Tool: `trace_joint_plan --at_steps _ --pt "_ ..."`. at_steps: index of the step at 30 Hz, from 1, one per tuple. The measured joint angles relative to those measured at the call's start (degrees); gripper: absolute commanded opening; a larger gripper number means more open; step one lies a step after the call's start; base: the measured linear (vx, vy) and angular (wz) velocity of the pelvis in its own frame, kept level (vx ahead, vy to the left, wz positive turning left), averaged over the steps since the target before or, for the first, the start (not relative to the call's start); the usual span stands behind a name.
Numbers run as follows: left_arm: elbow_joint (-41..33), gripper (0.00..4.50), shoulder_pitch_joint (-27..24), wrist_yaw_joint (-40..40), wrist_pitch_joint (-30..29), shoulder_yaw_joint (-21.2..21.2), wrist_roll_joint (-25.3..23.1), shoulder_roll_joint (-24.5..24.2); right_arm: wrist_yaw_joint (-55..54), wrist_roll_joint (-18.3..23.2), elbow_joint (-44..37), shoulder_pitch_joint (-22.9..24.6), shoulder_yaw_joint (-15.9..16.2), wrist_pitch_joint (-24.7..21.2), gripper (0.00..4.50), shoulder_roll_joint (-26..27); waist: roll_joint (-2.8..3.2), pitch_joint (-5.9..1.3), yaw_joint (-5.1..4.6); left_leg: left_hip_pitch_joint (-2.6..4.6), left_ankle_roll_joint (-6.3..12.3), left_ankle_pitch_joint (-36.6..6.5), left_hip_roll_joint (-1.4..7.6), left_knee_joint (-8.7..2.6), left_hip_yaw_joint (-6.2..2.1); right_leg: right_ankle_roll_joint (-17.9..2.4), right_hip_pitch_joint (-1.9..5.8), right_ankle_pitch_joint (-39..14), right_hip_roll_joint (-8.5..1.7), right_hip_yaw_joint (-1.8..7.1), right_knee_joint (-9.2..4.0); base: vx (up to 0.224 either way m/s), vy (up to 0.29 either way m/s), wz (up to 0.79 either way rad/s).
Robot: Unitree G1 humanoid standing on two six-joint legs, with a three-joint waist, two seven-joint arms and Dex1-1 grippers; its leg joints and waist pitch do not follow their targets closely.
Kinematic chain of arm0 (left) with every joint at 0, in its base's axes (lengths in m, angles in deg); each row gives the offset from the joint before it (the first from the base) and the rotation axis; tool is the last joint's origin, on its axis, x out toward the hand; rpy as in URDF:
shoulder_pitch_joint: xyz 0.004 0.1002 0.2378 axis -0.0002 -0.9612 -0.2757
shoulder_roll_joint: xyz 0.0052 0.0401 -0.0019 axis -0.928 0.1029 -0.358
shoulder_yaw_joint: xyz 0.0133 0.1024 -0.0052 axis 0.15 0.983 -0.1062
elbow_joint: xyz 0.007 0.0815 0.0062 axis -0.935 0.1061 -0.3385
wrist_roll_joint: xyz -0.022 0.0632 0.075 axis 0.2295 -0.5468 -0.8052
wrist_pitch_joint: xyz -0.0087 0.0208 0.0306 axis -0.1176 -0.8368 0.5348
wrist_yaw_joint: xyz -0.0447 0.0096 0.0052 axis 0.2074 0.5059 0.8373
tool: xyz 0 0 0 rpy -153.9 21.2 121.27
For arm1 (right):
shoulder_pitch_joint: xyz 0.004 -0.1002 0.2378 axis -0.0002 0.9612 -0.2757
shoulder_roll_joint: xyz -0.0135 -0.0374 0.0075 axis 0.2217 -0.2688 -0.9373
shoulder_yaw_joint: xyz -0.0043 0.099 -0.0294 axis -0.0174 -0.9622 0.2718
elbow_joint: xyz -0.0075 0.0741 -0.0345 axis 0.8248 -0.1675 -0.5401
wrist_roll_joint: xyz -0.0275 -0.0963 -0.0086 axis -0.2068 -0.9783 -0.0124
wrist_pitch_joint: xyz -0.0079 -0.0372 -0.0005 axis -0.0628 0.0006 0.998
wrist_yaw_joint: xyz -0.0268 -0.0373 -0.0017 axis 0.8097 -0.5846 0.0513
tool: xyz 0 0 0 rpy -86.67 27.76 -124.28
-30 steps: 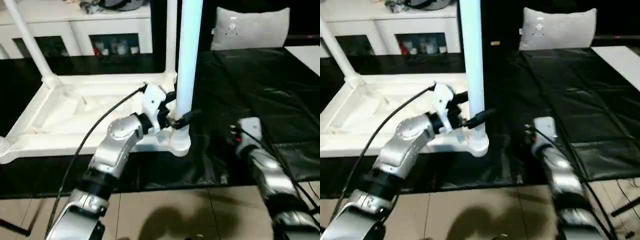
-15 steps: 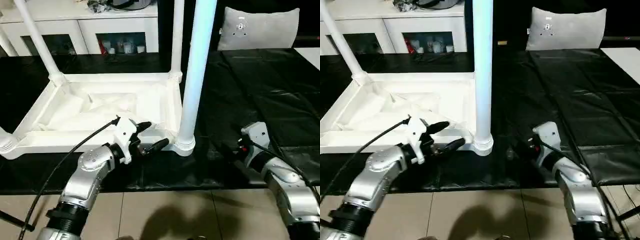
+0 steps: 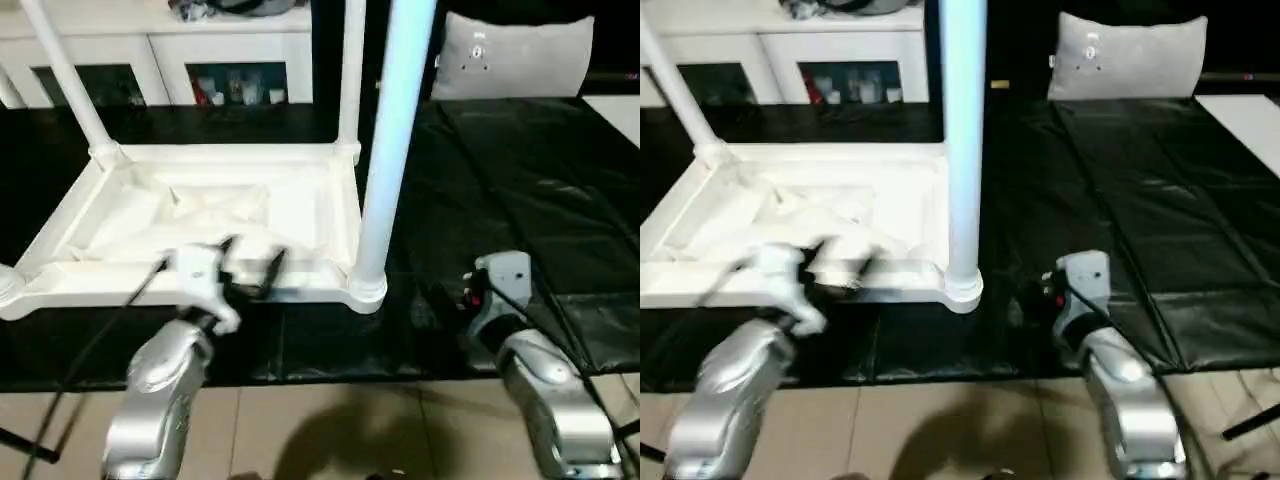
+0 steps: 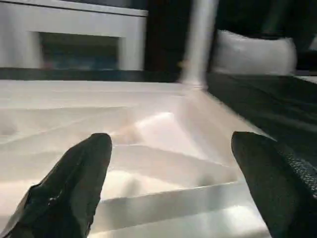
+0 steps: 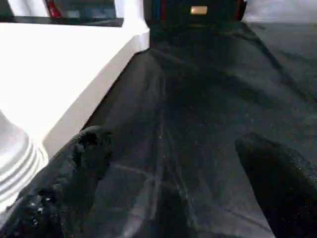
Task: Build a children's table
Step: Rotate table base
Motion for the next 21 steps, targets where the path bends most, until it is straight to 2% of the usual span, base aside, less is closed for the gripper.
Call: trace_joint_plan --at_steps 2,3,7,9,11,14,17,21 --pt "-0.82 4.4 -1.51 -1.69 0.78 -0.46 -1.38 -0.1 0.14 -0.42 -1.12 0.5 0.47 0.87 4.5 0.1 -0.68 -0.1 0.01 -0.01 0.0 -0.02 -0.01 -0.03 0.0 0.06 0.05 0.01 0.0 0.01 -0.16 0.0 0.0 0.0" --pt "-1.15 4.4 -2.21 -1.83 0.95 -0.46 -1.59 -0.11 0.56 -0.35 -1.73 0.92 0.8 0.97 4.5 0.11 -0.84 -0.11 0.03 0.0 0.01 -0.03 -0.02 -0.09 0.0 0.11 0.1 0.04 0.0 0.01 -0.28 0.0 0.0 0.0" --pt "-2.91 4.4 -4.73 -2.09 0.95 -0.24 -1.42 0.12 2.26 1.19 -2.26 1.88 2.15 0.83 4.5 0.8 -1.0 -0.19 0.07 0.53 0.02 -0.03 -0.18 -0.68 0.02 0.22 0.4 0.06 -0.01 0.06 -0.97 0.0 0.0 0.0" --pt "-3.02 4.4 -5.4 -2.06 0.95 0.36 -1.59 0.16 2.56 1.72 -2.27 1.89 2.25 0.83 4.5 0.79 -1.07 -0.12 0.1 1.48 0.0 -0.05 -0.26 -1.23 0.05 0.29 1.23 0.01 0.01 0.03 -1.48 0.0 0.0 0.0" --pt "-3.04 4.4 -5.7 -2.1 1.03 0.84 -2.21 0.13 2.71 1.76 -2.65 1.88 2.16 0.86 4.5 0.65 -1.09 -0.02 -0.02 2.86 -0.17 -0.24 -0.28 -1.84 0.08 0.4 2.44 -0.38 0.05 -0.12 -1.94 0.028 -0.002 -0.01" --pt "-3.05 4.4 -5.88 -2.13 1.22 1.71 -3.03 0.14 3.12 1.73 -2.91 1.87 1.98 1.11 4.5 0.03 -1.12 0.03 -0.22 3.91 -0.32 -0.98 -0.28 -1.94 0.1 0.53 3.53 -1.02 0.06 -0.11 -1.92 0.061 0.0 -0.01" --pt "-3.05 4.4 -5.86 -2.12 1.27 2.3 -3.43 0.0 3.12 1.7 -2.91 1.9 1.66 1.49 4.5 -0.32 -1.12 0.0 -0.24 4.17 -0.31 -1.54 -0.34 -2.17 0.11 0.52 4.09 -1.7 0.07 -0.06 -1.92 0.079 0.006 0.01" --pt "-3.05 4.4 -5.76 -2.1 1.27 3.14 -3.76 -0.08 3.14 1.59 -2.91 1.91 1.65 1.91 4.5 -0.48 -0.97 -0.47 -0.1 4.18 0.32 -2.37 -0.38 -2.14 0.11 0.15 4.27 -2.63 0.09 -0.08 -1.79 0.106 0.009 0.03"
